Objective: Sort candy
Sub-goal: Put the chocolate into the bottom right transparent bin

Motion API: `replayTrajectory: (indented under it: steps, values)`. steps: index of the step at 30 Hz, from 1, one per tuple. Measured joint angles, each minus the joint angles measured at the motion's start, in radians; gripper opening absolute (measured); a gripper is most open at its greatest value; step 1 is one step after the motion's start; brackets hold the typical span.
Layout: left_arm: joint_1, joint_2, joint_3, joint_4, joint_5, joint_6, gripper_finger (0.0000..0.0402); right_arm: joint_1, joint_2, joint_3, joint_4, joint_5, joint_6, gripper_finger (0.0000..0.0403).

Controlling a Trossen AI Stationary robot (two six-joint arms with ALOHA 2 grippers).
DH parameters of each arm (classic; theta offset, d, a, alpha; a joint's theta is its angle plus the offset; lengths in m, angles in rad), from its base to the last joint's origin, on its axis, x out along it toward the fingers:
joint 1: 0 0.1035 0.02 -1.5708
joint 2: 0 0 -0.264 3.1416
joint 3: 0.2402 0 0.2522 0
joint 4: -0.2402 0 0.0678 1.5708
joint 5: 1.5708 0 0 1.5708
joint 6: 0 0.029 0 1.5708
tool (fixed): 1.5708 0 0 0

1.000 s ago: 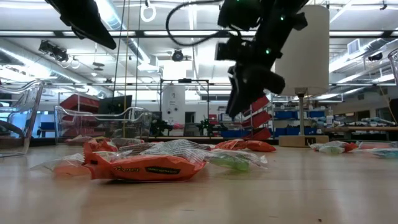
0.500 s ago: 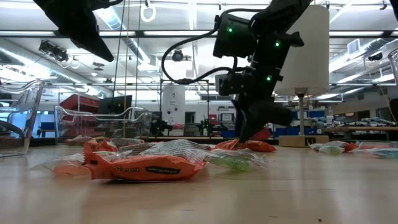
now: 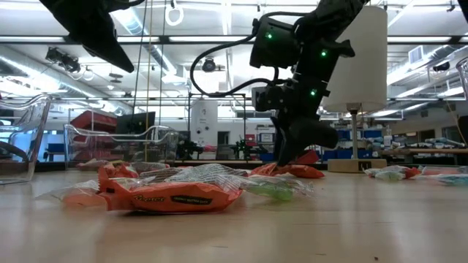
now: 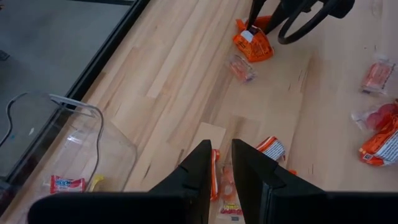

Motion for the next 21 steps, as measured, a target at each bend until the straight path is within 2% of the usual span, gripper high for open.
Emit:
replayTrajectory:
  steps: [5, 13, 21]
  values:
    - [0.000, 0.000, 0.000, 0.000, 0.000, 0.000, 0.0066, -0.001, 0.000, -0.001, 0.005, -0.026, -0.002, 0.0093]
    - [0.000, 0.000, 0.000, -0.001, 0.001, 0.000, 0.0067, -0.003, 0.000, -0.029, 0.034, -0.049, -0.008, 0.0008]
    - [0.000, 0.000, 0.000, -0.001, 0.001, -0.001, 0.0067, -0.002, -0.002, -0.029, 0.036, -0.047, 0.009, 0.0001]
